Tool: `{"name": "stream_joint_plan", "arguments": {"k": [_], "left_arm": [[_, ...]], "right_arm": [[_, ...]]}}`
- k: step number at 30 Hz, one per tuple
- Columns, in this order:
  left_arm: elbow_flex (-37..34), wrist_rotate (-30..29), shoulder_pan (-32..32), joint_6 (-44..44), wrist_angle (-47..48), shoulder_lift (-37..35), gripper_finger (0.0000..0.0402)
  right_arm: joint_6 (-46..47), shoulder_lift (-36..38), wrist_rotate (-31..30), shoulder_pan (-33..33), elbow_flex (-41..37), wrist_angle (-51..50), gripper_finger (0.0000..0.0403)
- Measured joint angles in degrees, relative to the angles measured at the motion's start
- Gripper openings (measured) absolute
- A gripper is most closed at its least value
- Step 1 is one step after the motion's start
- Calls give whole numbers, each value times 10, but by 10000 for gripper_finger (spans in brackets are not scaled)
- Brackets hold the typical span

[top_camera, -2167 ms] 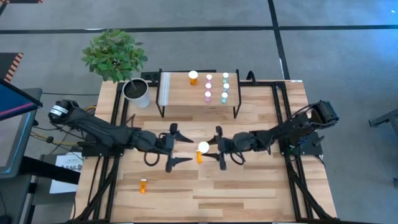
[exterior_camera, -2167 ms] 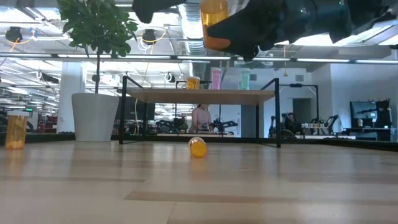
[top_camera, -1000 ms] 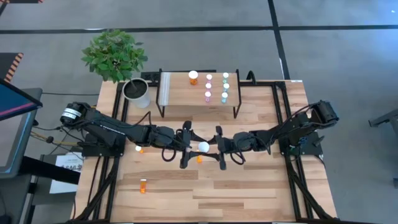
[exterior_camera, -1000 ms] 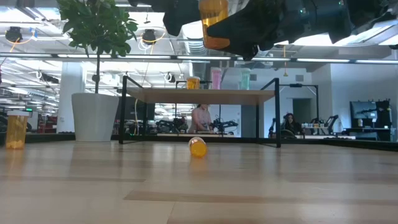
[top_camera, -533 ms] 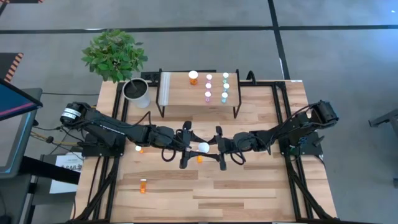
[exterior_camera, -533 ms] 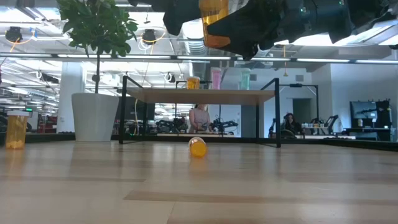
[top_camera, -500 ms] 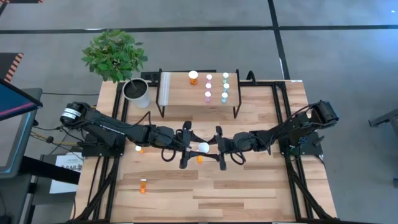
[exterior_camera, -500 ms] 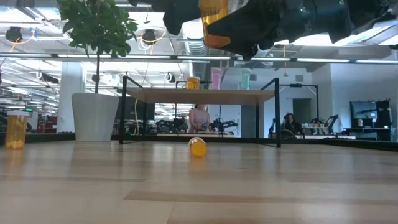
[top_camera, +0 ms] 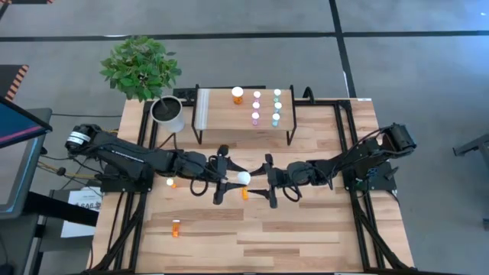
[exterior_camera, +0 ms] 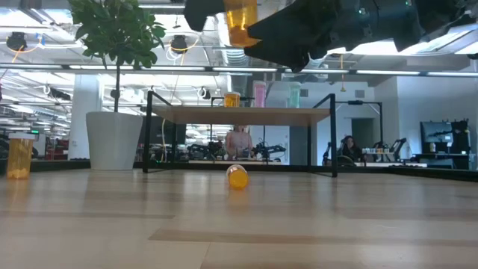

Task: Pick and place medicine bottles onto shelf by color
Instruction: Put the large orange pill bottle on the shelf aligned with the other large orange pill bottle

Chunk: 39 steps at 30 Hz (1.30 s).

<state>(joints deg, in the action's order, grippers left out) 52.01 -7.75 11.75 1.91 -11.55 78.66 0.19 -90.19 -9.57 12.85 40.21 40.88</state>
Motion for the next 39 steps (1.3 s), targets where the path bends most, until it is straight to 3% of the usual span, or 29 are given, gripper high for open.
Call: {"name": "stream_joint_plan", "arguments": {"k": [10, 16, 23, 29, 34, 39], "left_arm": [[0, -68, -16, -32, 89, -88, 194], [0, -112, -76, -62, 127, -106, 194], [0, -40, -205, -60, 147, -99, 194], [0, 42, -303, -59, 84, -64, 194], [0, 87, -355, -46, 35, -20, 194], [0, 91, -382, -39, 1, 15, 194]], "right_arm": [[-2, 0, 0, -9, 0, -17, 292], [-2, 0, 0, -14, 0, -34, 292], [-2, 0, 0, -21, 0, -38, 292], [-2, 0, 0, -29, 0, -46, 292], [0, 0, 0, -33, 0, -49, 292], [0, 0, 0, -33, 0, -50, 292]]}}
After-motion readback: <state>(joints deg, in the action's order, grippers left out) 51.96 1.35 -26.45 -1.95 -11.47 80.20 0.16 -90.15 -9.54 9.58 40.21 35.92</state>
